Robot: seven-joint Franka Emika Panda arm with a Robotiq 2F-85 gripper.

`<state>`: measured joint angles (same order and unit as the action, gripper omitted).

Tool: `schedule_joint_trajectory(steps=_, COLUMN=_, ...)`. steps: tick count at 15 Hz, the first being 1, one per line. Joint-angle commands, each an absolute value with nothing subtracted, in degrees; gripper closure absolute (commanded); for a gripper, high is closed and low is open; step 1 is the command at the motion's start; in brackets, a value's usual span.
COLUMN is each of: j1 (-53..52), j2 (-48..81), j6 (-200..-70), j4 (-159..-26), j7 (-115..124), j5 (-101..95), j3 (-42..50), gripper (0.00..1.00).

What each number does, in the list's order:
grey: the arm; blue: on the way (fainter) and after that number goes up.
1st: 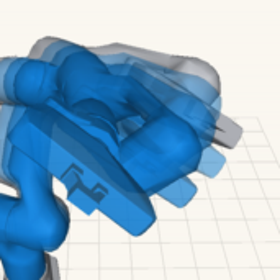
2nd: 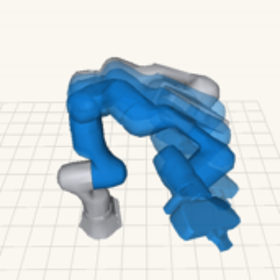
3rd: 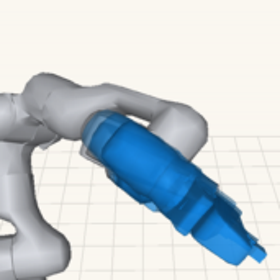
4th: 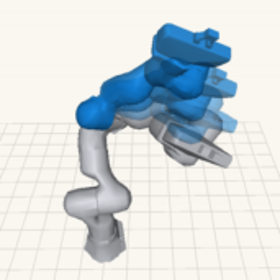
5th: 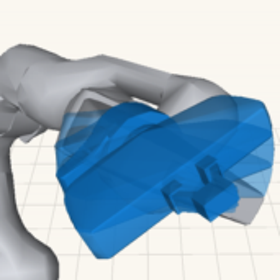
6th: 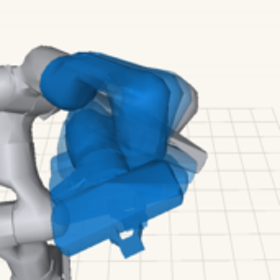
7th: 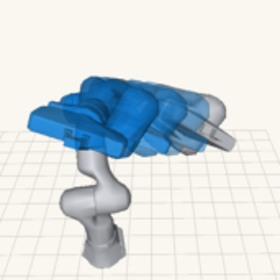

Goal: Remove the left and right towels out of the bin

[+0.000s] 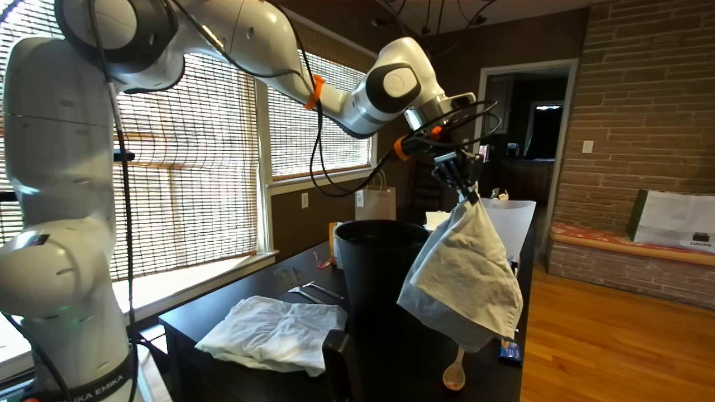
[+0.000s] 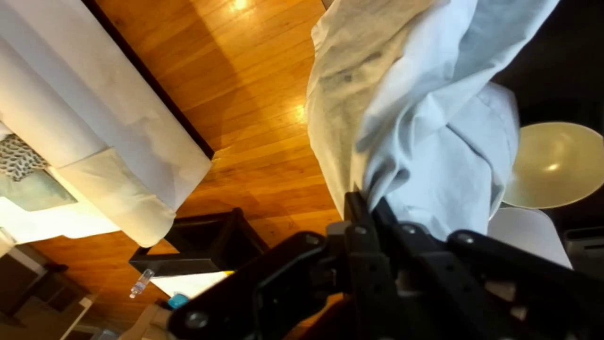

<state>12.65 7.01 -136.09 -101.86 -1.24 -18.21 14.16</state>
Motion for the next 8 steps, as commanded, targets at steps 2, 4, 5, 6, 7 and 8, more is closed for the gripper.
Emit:
schedule_joint_trajectory(steps=2, j1=12.1, j2=3.7, j6=-138.7, j4=-109.3, j7=6.7, j5=-27.8, j3=15.7, gripper=0.99)
schedule_joint_trajectory(steps=4, j1=12.1, j2=2.4, j6=-138.5, j4=-112.4, j7=9.4, j5=-31.4, j3=15.9, gripper=0.99)
schedule_joint_trajectory(steps=5, j1=12.1, j2=1.8, j6=-138.3, j4=-113.9, j7=10.8, j5=-33.3, j3=16.0, gripper=0.99)
schedule_joint_trajectory(steps=6, j1=12.2, j2=1.0, j6=-137.7, j4=-115.4, j7=11.7, j5=-35.0, j3=15.9, gripper=0.99)
schedule_joint_trajectory(steps=7, j1=12.3, j2=0.4, j6=-137.4, j4=-116.9, j7=12.3, j5=-36.3, j3=15.8, gripper=0.99)
schedule_joint_trajectory(steps=8, j1=12.4, j2=-0.2, j6=-136.6, j4=-117.9, j7=12.5, j5=-37.5, j3=15.6, gripper=0.99)
